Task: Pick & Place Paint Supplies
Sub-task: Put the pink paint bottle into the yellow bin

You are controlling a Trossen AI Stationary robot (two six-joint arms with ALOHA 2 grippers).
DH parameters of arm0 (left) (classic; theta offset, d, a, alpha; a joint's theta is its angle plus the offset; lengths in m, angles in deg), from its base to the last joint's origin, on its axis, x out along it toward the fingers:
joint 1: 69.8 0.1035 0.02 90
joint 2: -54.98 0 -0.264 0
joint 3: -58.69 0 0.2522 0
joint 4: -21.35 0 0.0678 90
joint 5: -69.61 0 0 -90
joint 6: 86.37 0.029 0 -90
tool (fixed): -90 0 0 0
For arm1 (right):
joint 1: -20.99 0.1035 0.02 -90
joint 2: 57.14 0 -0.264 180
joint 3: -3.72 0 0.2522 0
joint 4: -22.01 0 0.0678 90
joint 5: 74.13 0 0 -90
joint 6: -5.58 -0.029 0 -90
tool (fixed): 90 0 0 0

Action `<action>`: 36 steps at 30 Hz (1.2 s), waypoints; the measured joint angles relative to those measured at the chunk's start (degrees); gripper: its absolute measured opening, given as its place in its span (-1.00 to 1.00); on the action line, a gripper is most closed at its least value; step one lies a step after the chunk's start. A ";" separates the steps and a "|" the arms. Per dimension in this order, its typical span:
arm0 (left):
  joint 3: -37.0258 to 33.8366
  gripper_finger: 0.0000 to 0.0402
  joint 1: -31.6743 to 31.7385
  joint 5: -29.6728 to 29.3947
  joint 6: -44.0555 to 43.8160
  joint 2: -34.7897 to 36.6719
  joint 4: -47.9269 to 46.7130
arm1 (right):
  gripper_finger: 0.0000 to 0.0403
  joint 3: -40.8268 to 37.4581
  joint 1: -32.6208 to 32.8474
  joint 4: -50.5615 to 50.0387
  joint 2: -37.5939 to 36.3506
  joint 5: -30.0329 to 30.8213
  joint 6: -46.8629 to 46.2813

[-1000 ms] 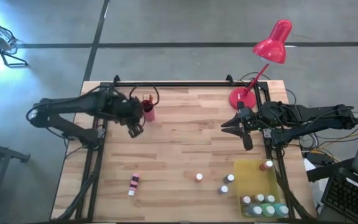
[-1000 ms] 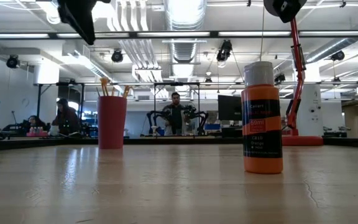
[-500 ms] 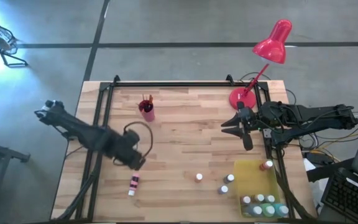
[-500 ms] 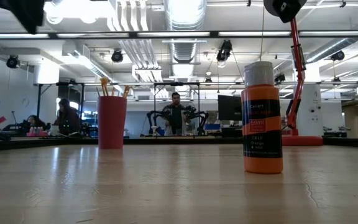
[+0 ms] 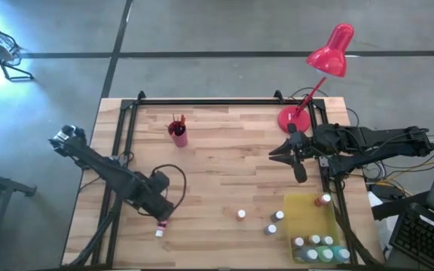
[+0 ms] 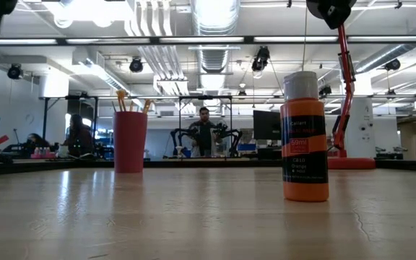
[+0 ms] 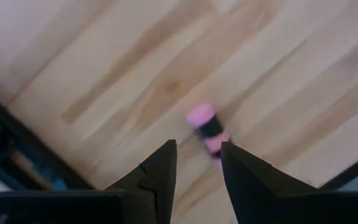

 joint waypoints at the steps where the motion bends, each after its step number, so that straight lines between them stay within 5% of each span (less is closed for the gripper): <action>1: -0.03 -0.35 0.01 1.55 0.17 -0.39 -0.37 | -0.71 0.00 0.00 0.04 -0.01 0.00 0.21; 11: -4.38 -0.31 -2.04 1.62 -11.44 -4.29 4.12 | -0.61 0.00 0.00 0.22 0.00 0.02 1.61; 24: -16.25 0.23 -2.52 5.40 -24.26 -5.19 26.53 | -0.44 0.00 0.00 0.35 -0.02 1.65 8.34; 36: -20.15 0.21 -2.80 7.24 -30.04 -5.23 27.14 | -0.34 -0.17 0.00 0.22 -0.02 2.01 10.67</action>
